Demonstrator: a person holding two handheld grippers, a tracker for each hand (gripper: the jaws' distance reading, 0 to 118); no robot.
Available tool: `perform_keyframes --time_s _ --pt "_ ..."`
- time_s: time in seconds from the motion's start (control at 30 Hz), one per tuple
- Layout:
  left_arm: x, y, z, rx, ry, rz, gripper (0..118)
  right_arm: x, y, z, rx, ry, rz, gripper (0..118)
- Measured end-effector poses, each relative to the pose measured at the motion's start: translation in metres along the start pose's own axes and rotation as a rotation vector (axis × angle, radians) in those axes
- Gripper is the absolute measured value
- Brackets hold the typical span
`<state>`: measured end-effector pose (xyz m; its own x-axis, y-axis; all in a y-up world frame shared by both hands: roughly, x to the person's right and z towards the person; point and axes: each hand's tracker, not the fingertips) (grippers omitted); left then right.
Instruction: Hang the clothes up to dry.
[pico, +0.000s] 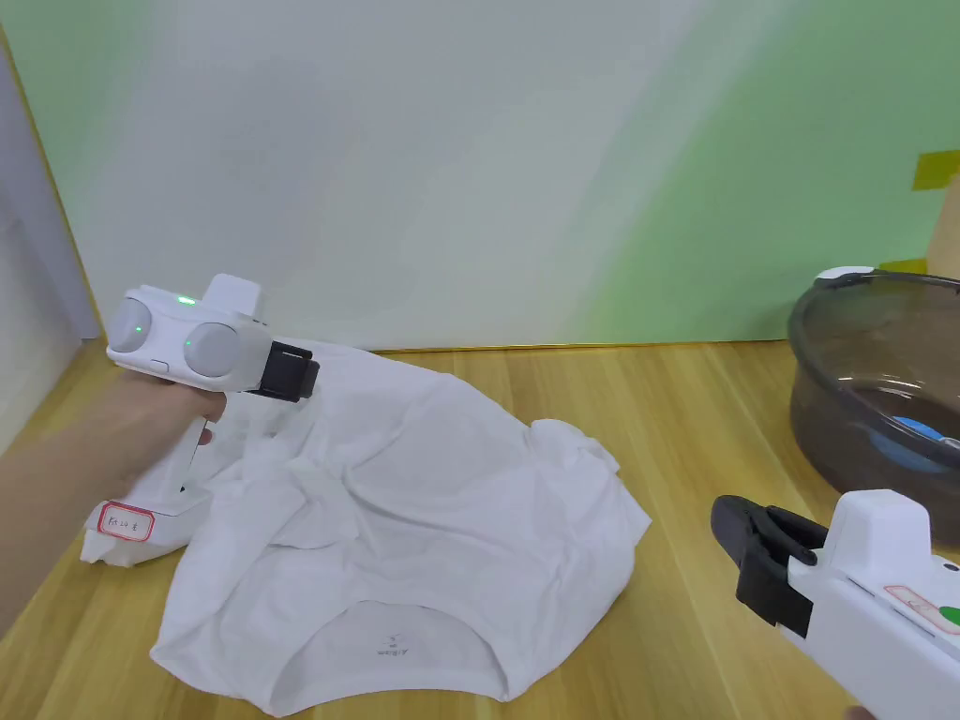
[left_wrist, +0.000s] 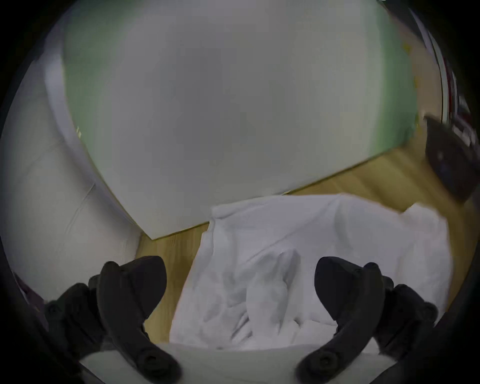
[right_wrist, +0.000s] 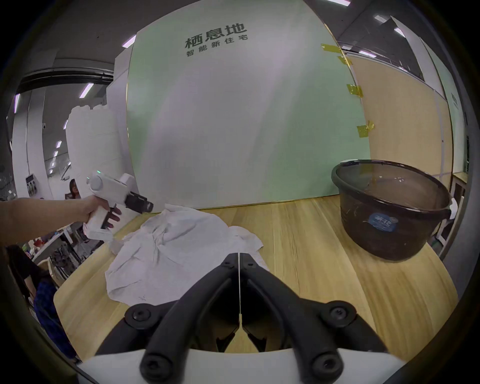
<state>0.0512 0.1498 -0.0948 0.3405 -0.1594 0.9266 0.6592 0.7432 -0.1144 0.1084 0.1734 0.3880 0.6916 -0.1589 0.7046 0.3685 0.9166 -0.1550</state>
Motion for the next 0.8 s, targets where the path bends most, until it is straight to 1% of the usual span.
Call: perform_keyframes --time_s 0.07,0.13,0.2,0.27,0.37,0.43,0.47,0.5,0.53,0.57,0.6,0.63,0.7,0.77,0.8 --pt "-0.007 -0.008 0.028 0.031 0.011 0.050 110 -0.006 0.006 -0.002 0.013 0.009 0.025 0" --pt "-0.013 -0.019 0.062 0.142 0.033 0.094 110 -0.015 0.016 -0.006 0.037 0.020 0.053 0" --pt "-0.014 -0.031 0.096 0.203 0.047 0.153 110 -0.024 0.026 -0.008 0.067 0.032 0.078 0" --pt "-0.008 -0.042 0.126 0.285 0.095 0.241 111 -0.034 0.036 -0.009 0.093 0.048 0.102 0" --pt "0.004 -0.069 0.169 0.390 0.137 0.287 109 -0.051 0.050 -0.008 0.132 0.067 0.142 0" --pt "0.019 -0.092 0.195 0.444 0.167 0.278 105 -0.061 0.058 -0.003 0.156 0.086 0.151 0" --pt "0.026 -0.102 0.204 0.459 0.191 0.259 96 -0.064 0.060 -0.002 0.164 0.097 0.152 0" --pt "0.032 -0.114 0.207 0.497 0.219 0.244 84 -0.068 0.062 0.000 0.170 0.101 0.156 0" --pt "0.041 -0.125 0.213 0.514 0.219 0.209 69 -0.070 0.062 0.001 0.186 0.095 0.161 0" --pt "0.047 -0.135 0.218 0.526 0.219 0.177 36 -0.071 0.063 0.002 0.192 0.091 0.165 0" --pt "0.056 -0.145 0.223 0.538 0.222 0.167 14 -0.074 0.063 0.005 0.197 0.086 0.165 0" --pt "0.065 -0.154 0.226 0.549 0.235 0.181 3 -0.075 0.061 0.007 0.207 0.081 0.159 0" --pt "0.078 -0.166 0.224 0.552 0.271 0.215 2 -0.077 0.057 0.009 0.216 0.063 0.151 0" --pt "0.085 -0.173 0.225 0.519 0.257 0.244 2 -0.077 0.051 0.011 0.219 0.050 0.144 0" --pt "0.089 -0.174 0.222 0.507 0.262 0.308 2 -0.077 0.047 0.011 0.217 0.036 0.144 0"
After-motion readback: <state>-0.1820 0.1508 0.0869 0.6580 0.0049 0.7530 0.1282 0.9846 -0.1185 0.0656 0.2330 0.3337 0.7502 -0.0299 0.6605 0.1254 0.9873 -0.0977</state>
